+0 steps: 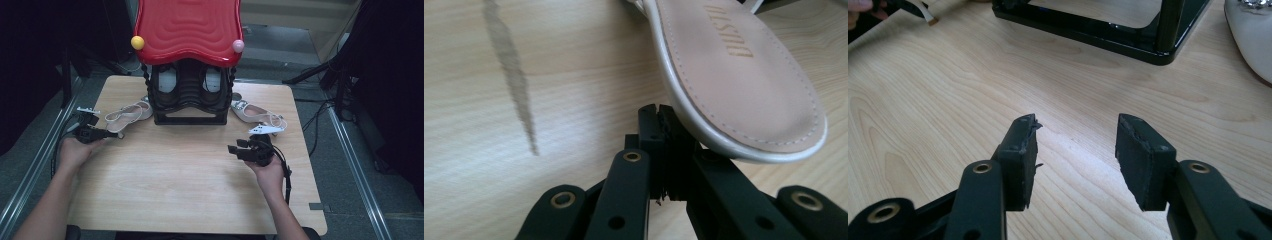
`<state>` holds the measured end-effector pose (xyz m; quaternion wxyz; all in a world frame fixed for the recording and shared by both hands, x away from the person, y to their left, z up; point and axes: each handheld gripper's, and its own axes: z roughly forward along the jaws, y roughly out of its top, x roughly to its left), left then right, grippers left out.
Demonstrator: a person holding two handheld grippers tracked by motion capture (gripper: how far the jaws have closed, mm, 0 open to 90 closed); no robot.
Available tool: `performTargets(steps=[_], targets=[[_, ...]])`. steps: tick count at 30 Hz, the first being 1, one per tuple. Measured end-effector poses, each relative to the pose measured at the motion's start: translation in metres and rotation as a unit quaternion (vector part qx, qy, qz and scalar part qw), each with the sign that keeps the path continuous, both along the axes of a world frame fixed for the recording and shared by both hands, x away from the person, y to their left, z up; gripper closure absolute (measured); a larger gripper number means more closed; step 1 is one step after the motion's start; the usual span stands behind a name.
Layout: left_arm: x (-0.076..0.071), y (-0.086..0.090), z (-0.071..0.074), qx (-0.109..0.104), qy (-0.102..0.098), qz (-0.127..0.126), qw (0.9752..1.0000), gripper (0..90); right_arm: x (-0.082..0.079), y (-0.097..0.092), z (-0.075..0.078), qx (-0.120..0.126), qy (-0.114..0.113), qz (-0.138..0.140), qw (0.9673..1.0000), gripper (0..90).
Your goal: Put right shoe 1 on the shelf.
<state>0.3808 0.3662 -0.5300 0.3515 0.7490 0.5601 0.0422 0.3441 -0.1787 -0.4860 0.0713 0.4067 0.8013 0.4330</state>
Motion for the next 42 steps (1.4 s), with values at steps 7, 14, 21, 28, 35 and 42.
performTargets(steps=[7, 14, 21, 28, 35, 42], targets=[[-0.006, -0.013, 0.001, -0.013, 0.016, 0.020, 0.9996, 89.9, 0.002, 0.008, 0.002, 0.001, -0.003, 0.009, 1.0000, 52.6], [-0.010, -0.026, 0.006, -0.036, 0.010, 0.012, 0.9992, 88.8, 0.004, 0.014, 0.001, -0.008, -0.007, 0.017, 0.9998, 52.4], [-0.010, -0.045, 0.007, -0.032, 0.019, 0.000, 0.9993, 88.5, 0.003, 0.014, 0.002, -0.010, -0.007, 0.013, 0.9998, 52.4], [-0.009, -0.042, 0.011, -0.028, 0.019, 0.016, 0.9993, 80.5, 0.003, 0.013, 0.003, -0.013, -0.011, 0.010, 0.9998, 52.4], [-0.007, -0.027, 0.023, -0.031, 0.005, 0.041, 0.9987, 59.1, 0.001, 0.011, 0.003, -0.018, -0.011, 0.007, 0.9997, 52.4], [0.003, -0.023, 0.041, -0.016, -0.007, 0.048, 0.9987, 50.8, -0.002, 0.007, 0.002, -0.022, -0.012, 0.000, 0.9997, 52.4]])
